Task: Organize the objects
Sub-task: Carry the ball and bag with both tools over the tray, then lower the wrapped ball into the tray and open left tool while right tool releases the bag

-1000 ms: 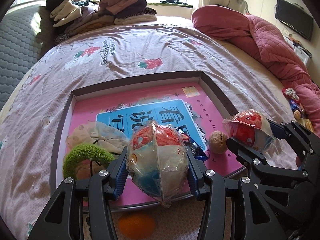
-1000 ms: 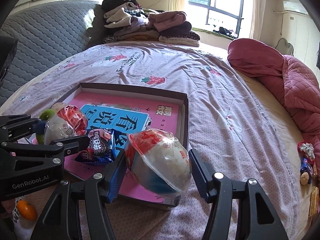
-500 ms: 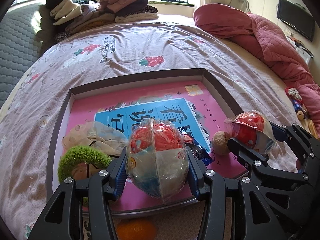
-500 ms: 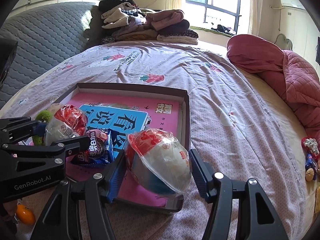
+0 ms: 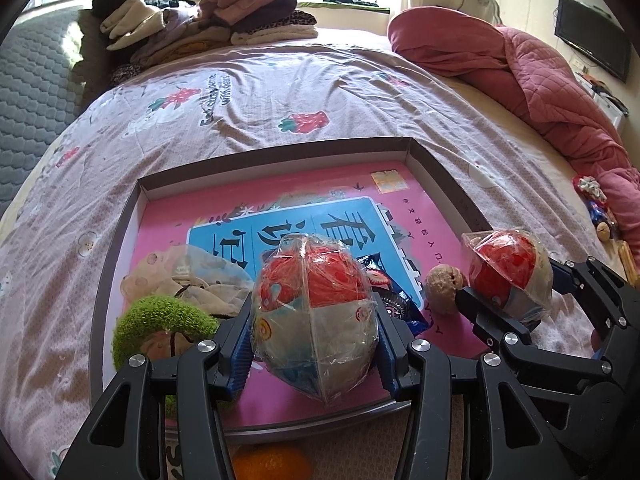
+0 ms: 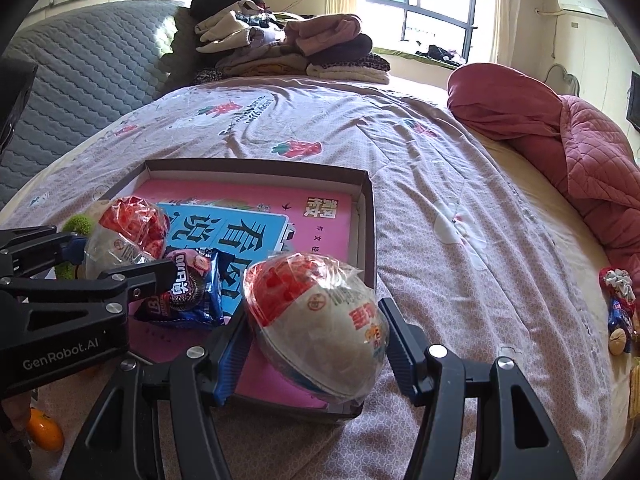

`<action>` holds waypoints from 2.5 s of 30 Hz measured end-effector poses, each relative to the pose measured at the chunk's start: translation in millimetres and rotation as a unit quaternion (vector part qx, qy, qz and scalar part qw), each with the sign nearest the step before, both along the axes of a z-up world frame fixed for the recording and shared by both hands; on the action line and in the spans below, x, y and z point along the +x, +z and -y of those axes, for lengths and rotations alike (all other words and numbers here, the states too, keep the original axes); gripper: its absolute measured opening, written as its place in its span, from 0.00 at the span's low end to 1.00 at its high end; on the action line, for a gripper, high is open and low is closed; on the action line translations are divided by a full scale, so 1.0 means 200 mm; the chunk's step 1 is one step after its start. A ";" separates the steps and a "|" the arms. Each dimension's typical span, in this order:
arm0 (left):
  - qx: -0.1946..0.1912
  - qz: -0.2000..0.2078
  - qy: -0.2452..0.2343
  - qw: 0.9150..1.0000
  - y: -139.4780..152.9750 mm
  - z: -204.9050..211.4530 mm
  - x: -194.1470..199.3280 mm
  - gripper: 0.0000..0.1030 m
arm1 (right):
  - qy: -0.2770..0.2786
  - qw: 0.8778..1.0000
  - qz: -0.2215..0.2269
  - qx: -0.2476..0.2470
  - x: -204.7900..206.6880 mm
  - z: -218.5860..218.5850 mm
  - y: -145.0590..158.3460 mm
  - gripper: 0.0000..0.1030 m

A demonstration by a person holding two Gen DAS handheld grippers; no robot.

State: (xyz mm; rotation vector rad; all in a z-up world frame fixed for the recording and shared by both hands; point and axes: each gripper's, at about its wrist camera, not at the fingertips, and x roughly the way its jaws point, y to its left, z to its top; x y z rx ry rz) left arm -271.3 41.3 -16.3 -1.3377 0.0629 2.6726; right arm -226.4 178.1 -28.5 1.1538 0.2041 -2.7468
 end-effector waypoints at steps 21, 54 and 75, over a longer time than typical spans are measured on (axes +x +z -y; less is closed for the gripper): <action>-0.004 -0.003 -0.013 1.000 0.04 0.00 0.05 0.57 | 0.005 1.000 -0.002 0.012 0.05 0.02 0.04 0.60; 0.007 -0.035 -0.013 0.999 0.24 0.02 0.16 0.58 | 0.005 0.999 -0.037 0.003 0.14 0.02 0.25 0.61; 0.025 -0.077 0.004 0.997 0.50 0.11 0.28 0.58 | 0.009 0.996 -0.084 -0.004 0.25 0.03 0.45 0.61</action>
